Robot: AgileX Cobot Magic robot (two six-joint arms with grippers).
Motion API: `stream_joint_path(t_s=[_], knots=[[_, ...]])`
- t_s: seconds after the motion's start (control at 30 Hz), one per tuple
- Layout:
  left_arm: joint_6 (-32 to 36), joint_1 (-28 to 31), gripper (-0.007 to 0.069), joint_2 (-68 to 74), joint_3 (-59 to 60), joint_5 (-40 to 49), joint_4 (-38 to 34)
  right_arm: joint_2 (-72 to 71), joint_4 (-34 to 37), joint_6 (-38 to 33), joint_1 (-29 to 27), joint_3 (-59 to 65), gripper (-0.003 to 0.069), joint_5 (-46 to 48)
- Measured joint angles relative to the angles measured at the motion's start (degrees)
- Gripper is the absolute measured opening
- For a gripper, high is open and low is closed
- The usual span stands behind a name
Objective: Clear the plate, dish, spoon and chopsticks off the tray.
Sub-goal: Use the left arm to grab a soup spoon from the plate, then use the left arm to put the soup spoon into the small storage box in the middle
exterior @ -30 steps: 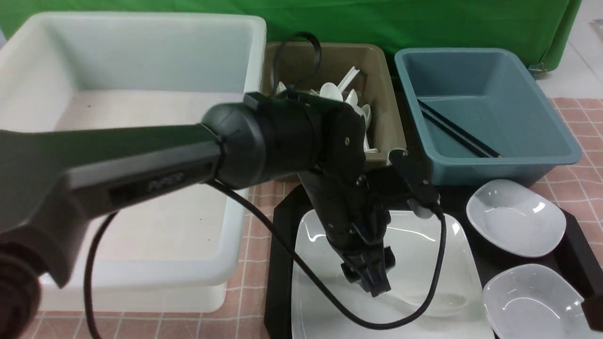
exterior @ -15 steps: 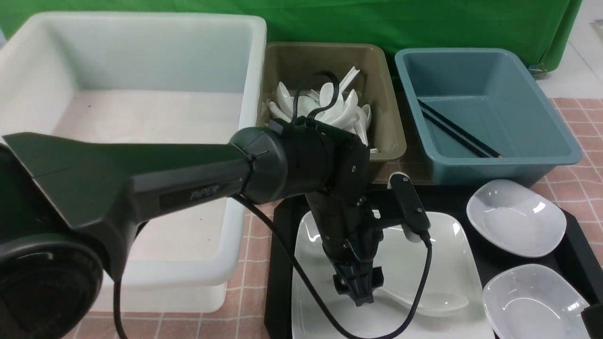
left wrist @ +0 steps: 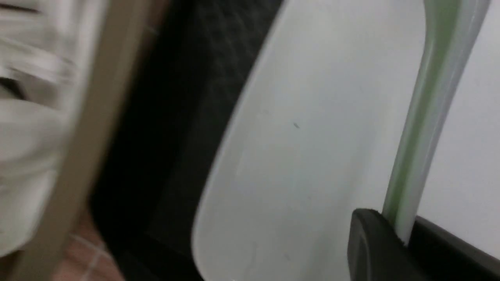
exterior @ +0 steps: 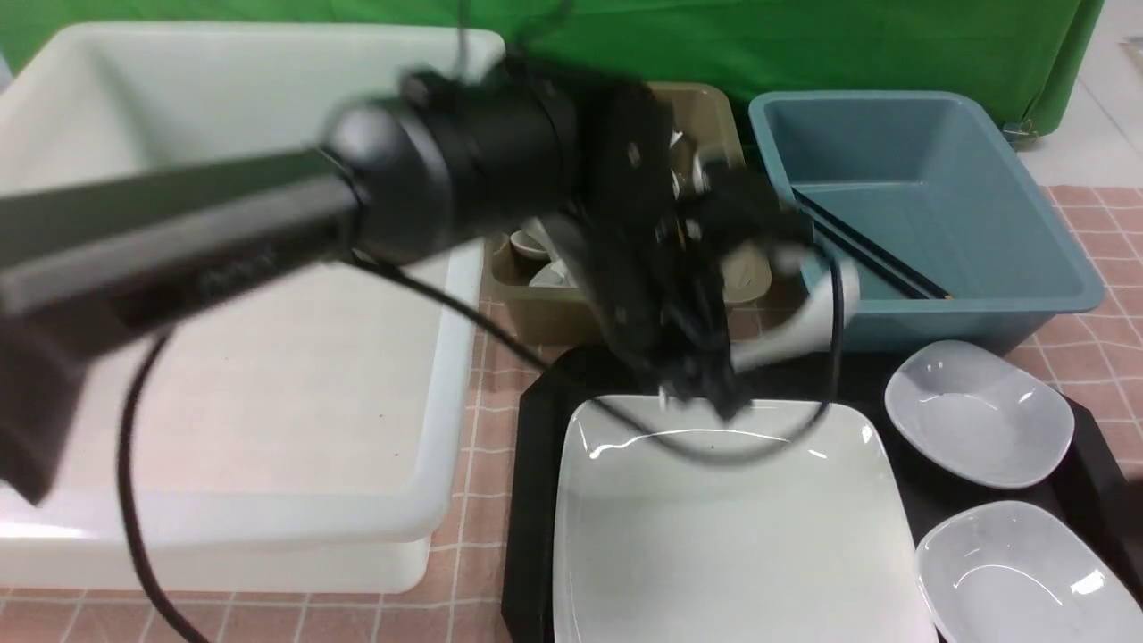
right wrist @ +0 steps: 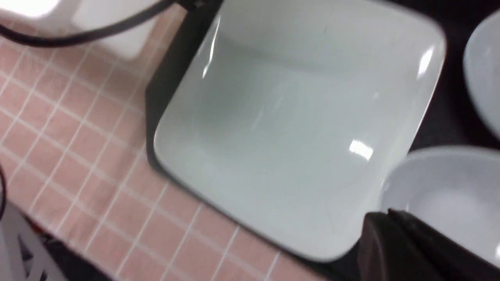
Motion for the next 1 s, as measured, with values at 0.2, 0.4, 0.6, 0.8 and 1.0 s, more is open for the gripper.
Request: stream_joint_path(t_s=[0.2,0.4,0.6,0.8,1.0], knots=[[-10.71,6.39,0.0018,0.80,-6.36,-11.70,1.14,4.53,10.36,-10.83,0.00,-3.80,0.0030,-16.18],[-12.17,8.76,0.0023,5.60,-6.67,-21.93,3.57,9.17,15.78,-16.87,0.00,-3.97,0.0030,-21.50],[-16.53,8.76,0.0118,12.20,-6.87,-27.37,9.45,11.46,16.06,-17.73,0.00,-3.97,0.0032,-22.04],[-21.31,9.13,0.0351,14.67,-8.12,-23.91,12.19,11.45,16.02,-17.78,0.00,-3.97,0.0034,-21.20],[-21.57,9.13,0.0397,12.03,-10.91,-8.95,11.24,12.18,7.99,-12.42,0.00,-3.97,0.0038,-10.98]])
